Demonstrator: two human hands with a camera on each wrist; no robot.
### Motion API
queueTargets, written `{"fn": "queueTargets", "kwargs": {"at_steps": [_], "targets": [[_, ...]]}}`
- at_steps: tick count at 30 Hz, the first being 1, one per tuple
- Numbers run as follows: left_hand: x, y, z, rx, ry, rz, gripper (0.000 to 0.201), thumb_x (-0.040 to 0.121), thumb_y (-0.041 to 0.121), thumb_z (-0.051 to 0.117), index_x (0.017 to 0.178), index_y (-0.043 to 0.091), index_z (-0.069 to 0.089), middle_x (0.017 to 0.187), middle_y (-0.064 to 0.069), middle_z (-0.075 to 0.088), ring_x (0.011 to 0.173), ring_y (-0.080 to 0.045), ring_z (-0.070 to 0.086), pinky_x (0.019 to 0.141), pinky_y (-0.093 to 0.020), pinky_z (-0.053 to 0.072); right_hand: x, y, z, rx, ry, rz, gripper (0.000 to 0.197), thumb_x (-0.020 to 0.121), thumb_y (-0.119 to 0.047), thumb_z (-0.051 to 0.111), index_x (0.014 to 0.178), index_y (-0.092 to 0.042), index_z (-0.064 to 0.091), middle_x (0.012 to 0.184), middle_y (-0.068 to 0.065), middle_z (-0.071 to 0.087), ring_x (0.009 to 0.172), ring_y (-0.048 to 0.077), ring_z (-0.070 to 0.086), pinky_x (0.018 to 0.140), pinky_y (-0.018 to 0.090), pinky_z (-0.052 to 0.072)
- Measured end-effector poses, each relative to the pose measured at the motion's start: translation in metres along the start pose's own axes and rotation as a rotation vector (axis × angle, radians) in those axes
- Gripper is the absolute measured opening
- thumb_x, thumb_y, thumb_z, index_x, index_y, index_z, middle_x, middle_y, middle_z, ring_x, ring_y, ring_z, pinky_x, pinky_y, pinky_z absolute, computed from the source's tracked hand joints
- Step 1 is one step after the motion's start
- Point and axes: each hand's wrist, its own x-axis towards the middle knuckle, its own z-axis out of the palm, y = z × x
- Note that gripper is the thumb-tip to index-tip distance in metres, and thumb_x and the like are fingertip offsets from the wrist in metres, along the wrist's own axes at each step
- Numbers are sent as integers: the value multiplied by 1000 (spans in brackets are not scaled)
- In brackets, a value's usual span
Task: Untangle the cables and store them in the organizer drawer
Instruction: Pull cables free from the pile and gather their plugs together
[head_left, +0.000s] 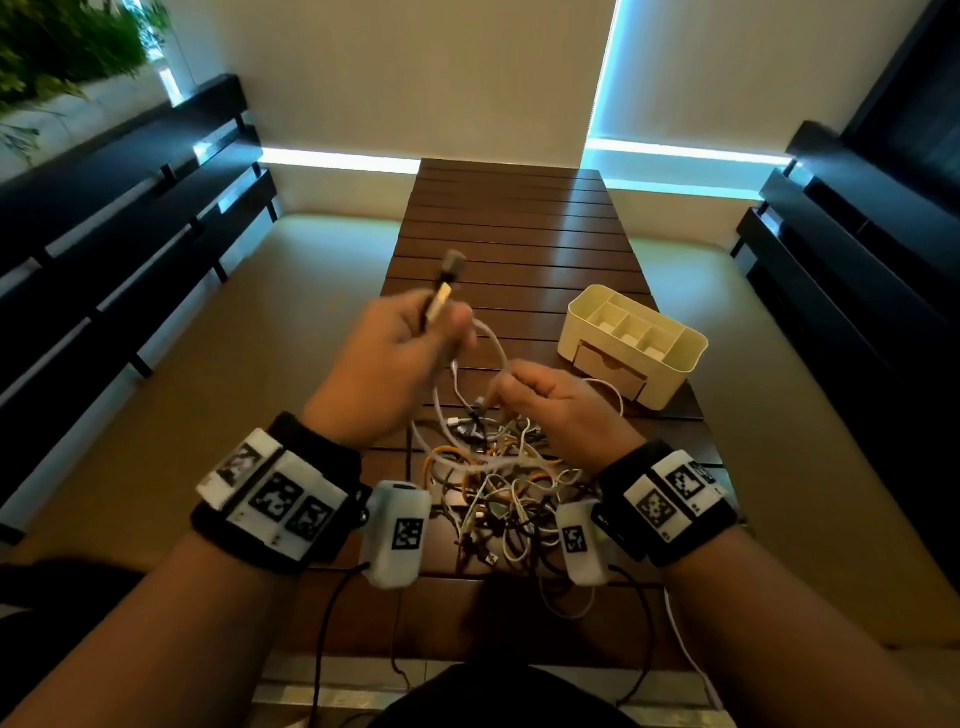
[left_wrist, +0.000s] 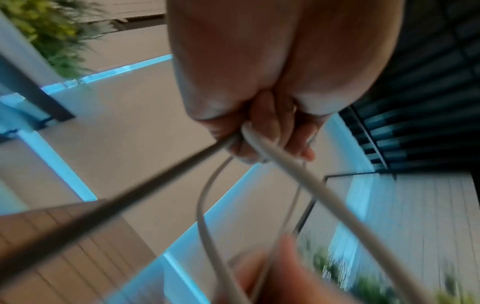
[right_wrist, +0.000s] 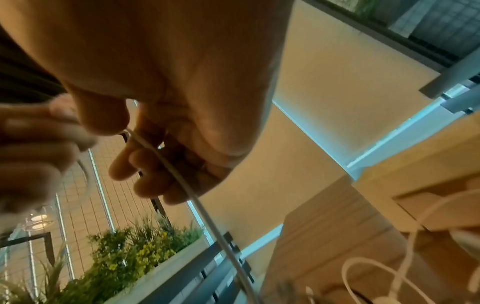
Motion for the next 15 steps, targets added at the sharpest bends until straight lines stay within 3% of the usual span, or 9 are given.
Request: {"fn": "queueTargets", "kwargs": {"at_steps": [2, 4, 6, 8, 10, 12, 13, 15], "targets": [[4, 11, -16, -326, 92, -39, 31, 101, 31, 49, 77, 14, 60, 49, 11, 39, 39, -6, 27, 38, -19, 25, -1, 12, 4, 104, -67, 78, 36, 102, -42, 40, 95, -21, 68, 88, 0, 66, 83, 18, 62, 80, 41, 49], [7, 11, -32, -379, 102, -66, 32, 103, 24, 46, 76, 13, 60, 50, 7, 37, 39, -6, 24, 39, -17, 22, -1, 18, 2, 146, -17, 110, 38, 104, -38, 40, 98, -14, 68, 88, 1, 67, 81, 14, 61, 78, 37, 50], [6, 4, -39, -124, 56, -172, 32, 103, 23, 47, 77, 13, 62, 52, 3, 43, 39, -8, 29, 42, -21, 23, 1, 14, -4, 163, 94, 131, 35, 105, -34, 39, 92, -18, 67, 79, -3, 62, 75, 7, 59, 74, 28, 51], [3, -11, -40, 238, -32, -351, 29, 102, 24, 50, 84, 11, 68, 61, -2, 62, 41, -7, 45, 45, -24, 30, 2, 7, -13, 154, 234, 111, 31, 105, -35, 41, 90, -28, 68, 74, -6, 57, 71, 8, 56, 72, 31, 51], [-2, -27, -37, 470, -84, -463, 25, 101, 28, 54, 90, 15, 72, 73, -5, 71, 60, -17, 58, 51, -25, 36, 3, 0, -22, 100, 340, 64, 26, 103, -33, 46, 94, -29, 70, 67, -17, 56, 66, 0, 52, 65, 21, 46], [-5, -36, -32, 540, 8, -453, 25, 101, 31, 55, 86, 20, 71, 67, -8, 58, 60, -21, 48, 54, -30, 32, 5, -8, -29, 44, 377, 4, 21, 101, -25, 53, 97, -20, 72, 66, -24, 58, 65, -6, 51, 62, 9, 39], [-6, -36, -30, 520, 90, -413, 25, 101, 30, 55, 83, 22, 69, 63, -4, 51, 56, -18, 41, 53, -30, 30, 7, -10, -31, 6, 379, -17, 18, 100, -22, 56, 96, -17, 73, 70, -21, 61, 67, -5, 52, 63, 9, 38], [-5, -28, -24, 450, 243, -284, 20, 101, 28, 55, 85, 28, 67, 62, 3, 52, 53, -12, 42, 51, -29, 34, 8, -10, -32, -71, 353, -20, 14, 97, -26, 60, 92, -23, 73, 80, -9, 66, 73, 3, 57, 69, 20, 45]]}}
